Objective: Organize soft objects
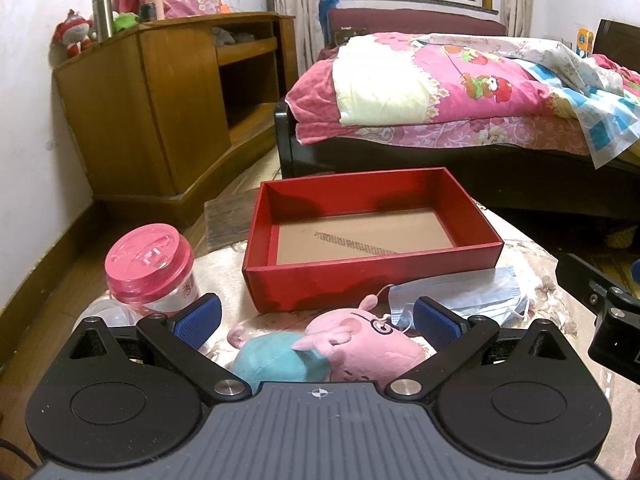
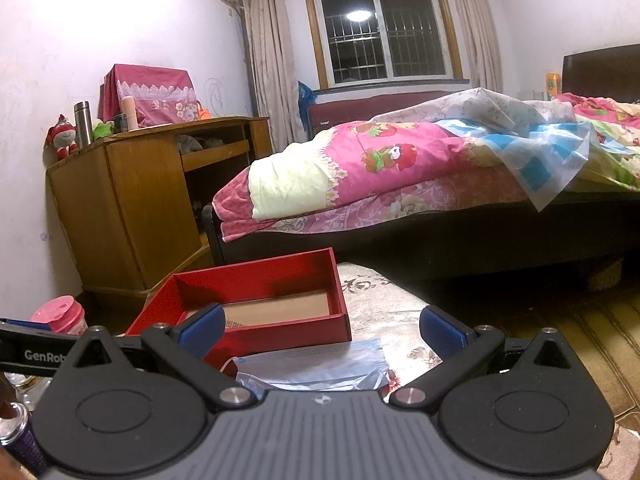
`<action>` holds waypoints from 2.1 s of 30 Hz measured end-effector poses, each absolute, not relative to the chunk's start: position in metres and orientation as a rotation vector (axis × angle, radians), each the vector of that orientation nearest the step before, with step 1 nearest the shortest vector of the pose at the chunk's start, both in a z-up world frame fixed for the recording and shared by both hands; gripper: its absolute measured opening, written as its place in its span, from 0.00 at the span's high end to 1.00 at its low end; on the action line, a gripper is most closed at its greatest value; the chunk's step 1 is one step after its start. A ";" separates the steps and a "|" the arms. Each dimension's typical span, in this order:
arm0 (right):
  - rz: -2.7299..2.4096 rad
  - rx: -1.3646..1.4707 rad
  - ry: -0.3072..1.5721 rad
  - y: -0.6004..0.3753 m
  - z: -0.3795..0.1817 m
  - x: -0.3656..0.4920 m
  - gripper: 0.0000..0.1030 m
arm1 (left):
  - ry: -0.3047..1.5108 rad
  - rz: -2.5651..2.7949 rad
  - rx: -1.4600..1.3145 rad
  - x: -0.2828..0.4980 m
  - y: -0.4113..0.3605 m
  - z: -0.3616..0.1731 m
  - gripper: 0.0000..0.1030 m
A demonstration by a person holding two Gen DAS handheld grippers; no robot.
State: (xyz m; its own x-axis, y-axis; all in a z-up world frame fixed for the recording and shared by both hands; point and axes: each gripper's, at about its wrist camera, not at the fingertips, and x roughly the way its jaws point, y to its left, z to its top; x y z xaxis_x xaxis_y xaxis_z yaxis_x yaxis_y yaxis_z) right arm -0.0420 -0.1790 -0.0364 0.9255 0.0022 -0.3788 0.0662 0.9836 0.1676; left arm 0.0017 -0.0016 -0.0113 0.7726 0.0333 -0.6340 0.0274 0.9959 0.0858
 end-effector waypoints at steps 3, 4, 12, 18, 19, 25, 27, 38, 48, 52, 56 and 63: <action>-0.030 0.178 0.391 -0.179 -0.036 -0.041 0.23 | 0.688 0.005 0.098 0.001 -0.003 -0.012 0.05; -0.028 0.178 0.390 -0.179 -0.037 -0.042 0.23 | 0.688 0.006 0.101 0.001 -0.003 -0.012 0.05; -0.029 0.182 0.389 -0.180 -0.038 -0.042 0.23 | 0.687 0.014 0.107 0.002 -0.004 -0.013 0.05; -0.027 0.179 0.382 -0.179 -0.038 -0.042 0.23 | 0.686 0.020 0.118 0.001 -0.005 -0.014 0.05; -0.028 0.180 0.382 -0.179 -0.038 -0.042 0.23 | 0.686 0.020 0.117 0.001 -0.005 -0.014 0.05; -0.033 0.189 0.382 -0.181 -0.039 -0.043 0.23 | 0.689 0.022 0.120 0.002 -0.005 -0.014 0.05; -0.032 0.188 0.384 -0.181 -0.038 -0.043 0.23 | 0.687 0.024 0.123 0.001 -0.005 -0.014 0.05; -0.031 0.188 0.386 -0.179 -0.038 -0.044 0.23 | 0.694 0.025 0.122 0.003 -0.006 -0.016 0.05; -0.033 0.186 0.405 -0.179 -0.041 -0.042 0.23 | 0.695 0.025 0.119 0.002 -0.007 -0.018 0.05; -0.035 0.176 0.414 -0.177 -0.042 -0.040 0.23 | 0.696 0.022 0.122 0.002 -0.008 -0.018 0.05; -0.036 0.172 0.426 -0.176 -0.044 -0.038 0.23 | 0.695 0.019 0.123 0.002 -0.009 -0.017 0.05; -0.036 0.168 0.437 -0.176 -0.045 -0.037 0.23 | 0.696 0.019 0.124 0.001 -0.009 -0.018 0.05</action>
